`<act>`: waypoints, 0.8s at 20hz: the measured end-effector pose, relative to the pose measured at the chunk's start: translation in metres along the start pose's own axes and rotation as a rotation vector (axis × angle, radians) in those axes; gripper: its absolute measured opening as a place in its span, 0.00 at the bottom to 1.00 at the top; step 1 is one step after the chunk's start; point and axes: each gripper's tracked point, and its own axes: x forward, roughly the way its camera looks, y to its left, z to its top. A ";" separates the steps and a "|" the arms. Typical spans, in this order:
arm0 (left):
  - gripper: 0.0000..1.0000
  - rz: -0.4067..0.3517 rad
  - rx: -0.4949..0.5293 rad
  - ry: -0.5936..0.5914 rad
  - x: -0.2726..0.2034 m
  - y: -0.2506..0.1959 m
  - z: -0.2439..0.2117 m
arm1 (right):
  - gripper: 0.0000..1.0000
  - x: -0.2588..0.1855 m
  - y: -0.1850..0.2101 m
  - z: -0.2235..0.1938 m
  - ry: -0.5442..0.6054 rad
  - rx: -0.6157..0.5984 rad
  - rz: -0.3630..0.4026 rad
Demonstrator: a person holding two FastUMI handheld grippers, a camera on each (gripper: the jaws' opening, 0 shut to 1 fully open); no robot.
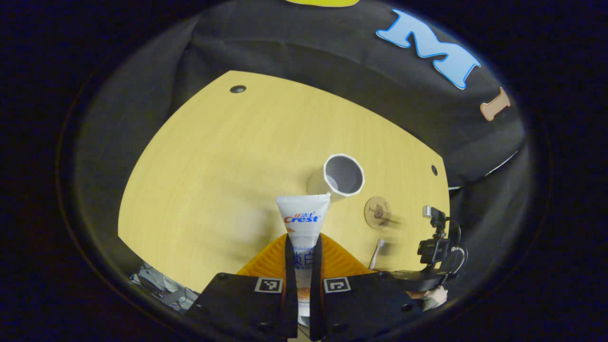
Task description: Put the toothbrush and toothpaste on the desktop into the cup, then pick up the cup and place it on the coaster on the desktop.
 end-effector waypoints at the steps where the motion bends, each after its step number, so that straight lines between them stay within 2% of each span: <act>1: 0.17 -0.011 0.011 -0.025 -0.001 -0.006 0.016 | 0.05 0.000 0.000 0.000 0.001 0.008 0.006; 8: 0.17 -0.033 0.150 -0.148 0.025 -0.046 0.107 | 0.05 0.001 0.000 0.000 -0.001 0.044 0.026; 12: 0.17 -0.060 0.246 -0.187 0.062 -0.068 0.134 | 0.05 0.001 0.001 0.000 -0.015 0.051 -0.002; 16: 0.17 -0.115 0.279 -0.250 0.091 -0.090 0.153 | 0.05 0.001 0.001 0.000 -0.011 0.056 -0.012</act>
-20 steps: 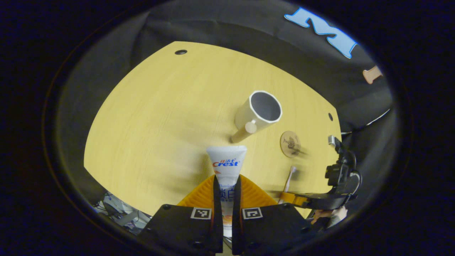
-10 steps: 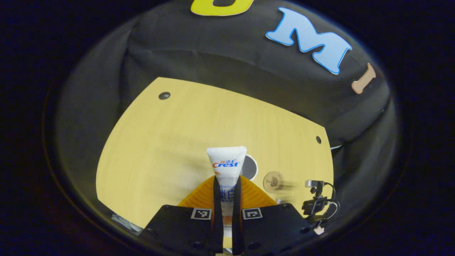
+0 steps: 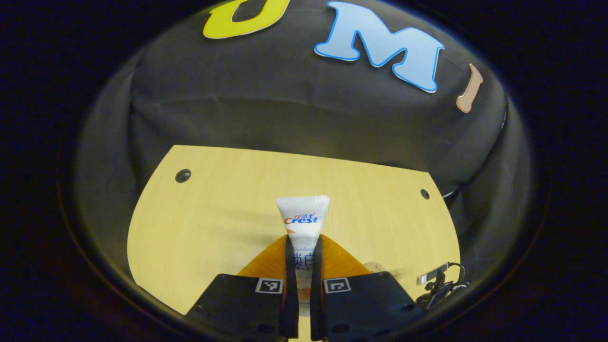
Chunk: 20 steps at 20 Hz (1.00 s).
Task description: Put the toothbrush and toothpaste on the desktop into the cup, then pick up the cup and place it on the coaster on the desktop.
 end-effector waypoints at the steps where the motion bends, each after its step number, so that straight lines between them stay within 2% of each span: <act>1: 0.17 -0.011 0.002 -0.022 0.007 -0.004 0.003 | 0.06 0.000 0.000 0.000 0.002 0.002 -0.001; 5: 0.17 -0.052 -0.042 -0.093 0.026 -0.017 0.008 | 0.05 0.000 0.000 0.000 0.006 0.008 -0.010; 6: 0.15 -0.032 -0.055 -0.111 0.032 -0.012 0.009 | 0.05 0.000 0.000 0.000 0.006 0.010 -0.011; 9: 0.17 0.008 -0.075 -0.116 0.045 0.002 0.003 | 0.05 -0.001 0.000 0.000 0.007 0.011 -0.008; 10: 0.14 0.000 -0.090 -0.124 0.044 0.003 0.003 | 0.06 0.000 0.001 -0.001 0.008 0.009 -0.006; 15: 0.17 0.036 -0.093 -0.184 0.041 0.014 0.006 | 0.05 -0.001 0.001 -0.001 0.016 0.003 0.001; 17: 0.23 0.022 -0.113 -0.192 0.040 0.015 0.003 | 0.06 0.000 0.001 -0.001 0.015 0.000 0.005; 18: 0.30 0.022 -0.122 -0.175 0.041 0.015 0.001 | 0.06 0.000 0.000 0.000 0.014 -0.002 0.006; 19: 0.29 0.021 -0.126 -0.175 0.040 0.015 0.000 | 0.06 0.000 0.000 0.000 0.015 -0.005 0.006; 20: 0.41 0.027 -0.125 -0.184 0.037 0.018 0.002 | 0.06 -0.001 0.000 0.000 0.016 -0.006 0.006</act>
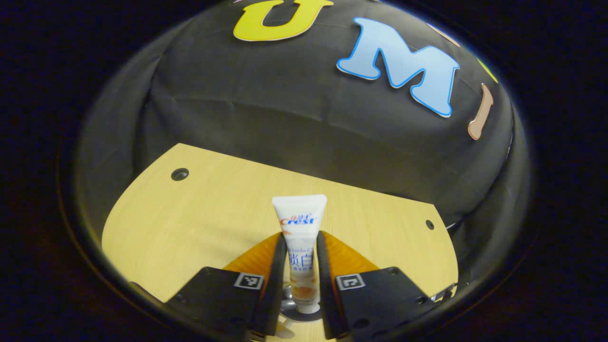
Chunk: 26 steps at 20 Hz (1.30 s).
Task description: Put the toothbrush and toothpaste on the desktop into the cup, then pick up the cup and place it on the coaster on the desktop.
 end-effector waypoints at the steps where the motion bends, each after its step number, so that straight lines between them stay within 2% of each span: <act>1: 0.53 0.003 0.000 -0.007 -0.005 0.002 0.002 | 0.06 0.000 0.000 0.000 0.000 0.000 0.001; 2: 0.65 0.004 -0.003 -0.019 -0.009 0.003 0.006 | 0.05 0.000 0.000 0.000 -0.003 -0.002 0.001; 4: 0.78 0.010 -0.006 -0.044 -0.019 0.003 0.014 | 0.05 -0.001 0.000 0.001 -0.007 -0.005 0.000; 11: 0.78 0.017 -0.007 -0.122 -0.069 0.011 0.040 | 0.05 -0.001 0.000 0.000 -0.070 -0.010 -0.001; 16: 0.78 0.062 0.008 -0.169 -0.111 0.044 0.048 | 0.06 -0.006 0.002 -0.008 -0.085 0.005 0.004; 18: 0.78 0.095 0.046 -0.190 -0.127 0.061 0.043 | 0.06 -0.019 0.008 0.002 -0.135 0.018 0.027; 20: 0.70 0.120 0.106 -0.195 -0.139 0.073 0.031 | 0.06 -0.039 0.014 0.021 -0.211 0.032 0.046; 21: 0.84 0.121 0.132 -0.192 -0.147 0.076 0.022 | 0.06 -0.050 0.018 0.031 -0.252 0.037 0.052; 22: 0.84 0.123 0.148 -0.182 -0.154 0.078 0.014 | 0.06 -0.061 0.021 0.042 -0.292 0.040 0.059; 23: 0.77 0.117 0.152 -0.173 -0.160 0.079 0.006 | 0.06 -0.073 0.025 0.052 -0.330 0.043 0.068; 24: 0.77 0.113 0.148 -0.169 -0.167 0.081 0.000 | 0.06 -0.085 0.030 0.064 -0.368 0.044 0.077; 25: 0.70 0.114 0.144 -0.168 -0.174 0.085 -0.005 | 0.06 -0.097 0.034 0.074 -0.401 0.042 0.083; 26: 0.70 0.117 0.142 -0.169 -0.180 0.089 -0.008 | 0.06 -0.107 0.040 0.086 -0.433 0.036 0.088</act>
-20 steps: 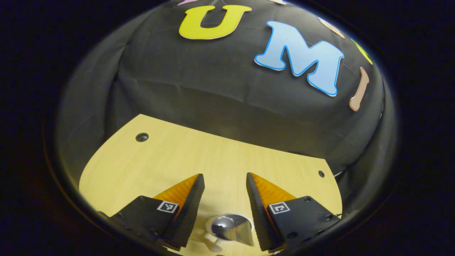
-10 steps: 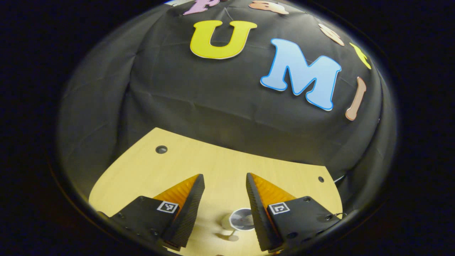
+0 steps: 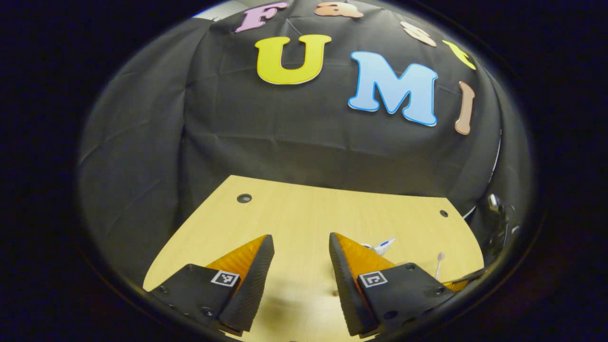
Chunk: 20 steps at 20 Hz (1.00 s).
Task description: Put the toothbrush and toothpaste on the desktop into the cup, then pick up the cup and place it on the coaster on the desktop.
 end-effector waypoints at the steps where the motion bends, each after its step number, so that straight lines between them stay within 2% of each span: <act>1: 0.77 0.007 0.003 -0.001 -0.006 0.006 -0.002 | 0.06 -0.005 0.008 0.013 -0.031 -0.007 0.007; 6: 0.77 0.072 0.029 -0.015 -0.037 0.059 -0.005 | 0.06 -0.039 0.071 0.084 -0.175 -0.050 0.087; 13: 0.77 0.201 0.031 -0.002 -0.084 0.138 -0.025 | 0.05 -0.051 0.179 0.143 -0.319 -0.116 0.216; 14: 0.70 0.217 0.018 0.007 -0.089 0.147 -0.029 | 0.06 -0.048 0.192 0.149 -0.335 -0.133 0.227; 15: 0.70 0.229 0.003 0.016 -0.095 0.155 -0.035 | 0.06 -0.043 0.203 0.151 -0.350 -0.148 0.238; 17: 0.70 0.260 -0.008 0.036 -0.105 0.173 -0.045 | 0.06 -0.027 0.214 0.156 -0.380 -0.190 0.217; 20: 0.70 0.317 -0.009 0.047 -0.124 0.201 -0.053 | 0.06 0.001 0.209 0.153 -0.399 -0.258 0.143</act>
